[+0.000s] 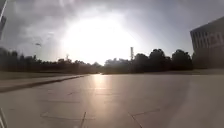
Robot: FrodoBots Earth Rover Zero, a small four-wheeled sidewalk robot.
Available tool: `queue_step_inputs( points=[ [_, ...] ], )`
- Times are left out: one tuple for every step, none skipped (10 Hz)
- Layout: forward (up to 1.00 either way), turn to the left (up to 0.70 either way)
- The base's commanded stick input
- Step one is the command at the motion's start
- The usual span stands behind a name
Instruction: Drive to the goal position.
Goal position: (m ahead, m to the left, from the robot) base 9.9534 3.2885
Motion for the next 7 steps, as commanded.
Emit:
queue_step_inputs(
  points=[
    [0.7, 0.0],
    [0.7, 0.0],
    [0.7, 0.0],
    [0.7, 0.0],
    [0.7, 0.0],
    [0.7, 0.0],
    [0.7, 0.0]
  ],
)
